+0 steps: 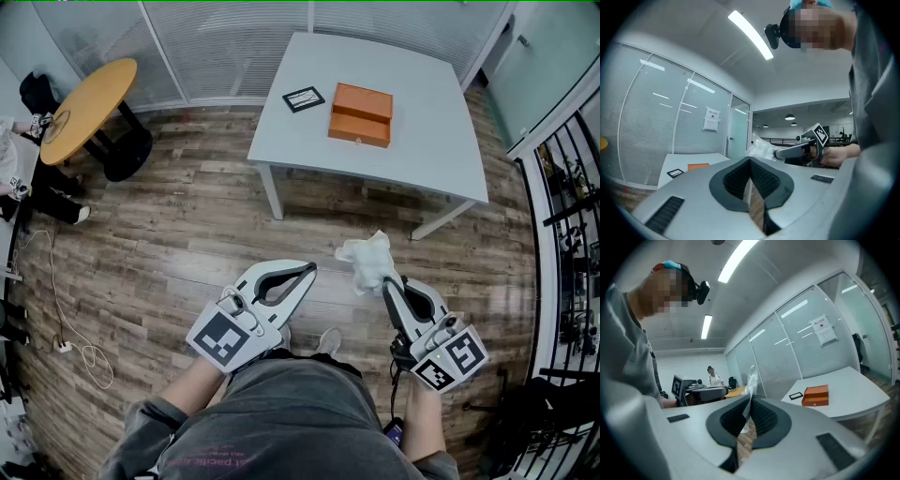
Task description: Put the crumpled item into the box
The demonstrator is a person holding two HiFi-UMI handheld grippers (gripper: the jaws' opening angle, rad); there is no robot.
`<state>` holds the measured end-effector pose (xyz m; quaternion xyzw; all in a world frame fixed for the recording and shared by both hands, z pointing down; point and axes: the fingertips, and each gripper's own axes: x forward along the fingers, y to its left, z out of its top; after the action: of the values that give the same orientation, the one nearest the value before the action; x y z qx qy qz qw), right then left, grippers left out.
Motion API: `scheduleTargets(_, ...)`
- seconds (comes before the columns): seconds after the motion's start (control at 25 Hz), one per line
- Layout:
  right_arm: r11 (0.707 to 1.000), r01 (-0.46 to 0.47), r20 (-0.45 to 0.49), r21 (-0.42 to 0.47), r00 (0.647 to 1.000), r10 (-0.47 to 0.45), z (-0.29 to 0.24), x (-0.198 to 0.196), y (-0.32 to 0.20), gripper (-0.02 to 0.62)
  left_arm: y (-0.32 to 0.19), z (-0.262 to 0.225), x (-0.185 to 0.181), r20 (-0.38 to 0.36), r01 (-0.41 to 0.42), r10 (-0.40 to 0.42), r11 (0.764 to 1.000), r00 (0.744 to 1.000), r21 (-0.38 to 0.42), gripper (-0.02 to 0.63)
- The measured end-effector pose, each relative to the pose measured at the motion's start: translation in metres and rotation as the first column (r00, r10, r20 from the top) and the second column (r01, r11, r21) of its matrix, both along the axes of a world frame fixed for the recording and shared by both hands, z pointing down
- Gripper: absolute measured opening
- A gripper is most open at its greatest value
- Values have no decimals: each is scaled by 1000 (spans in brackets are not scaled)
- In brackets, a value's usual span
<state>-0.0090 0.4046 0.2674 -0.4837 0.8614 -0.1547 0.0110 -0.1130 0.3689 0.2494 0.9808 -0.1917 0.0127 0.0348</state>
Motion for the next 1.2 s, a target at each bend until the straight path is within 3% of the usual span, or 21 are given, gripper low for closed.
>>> scheduleTargets(0.4,1000,-1,14,-12,1000,1,6,12,2,3,4,7,12,11,2,-2,1000,1000,-14,12)
scheduleTargets(1.2,998,48,81,-29,996,-45,22,90,24,6,28,28,80,64,84,-82,996,995,-33,12)
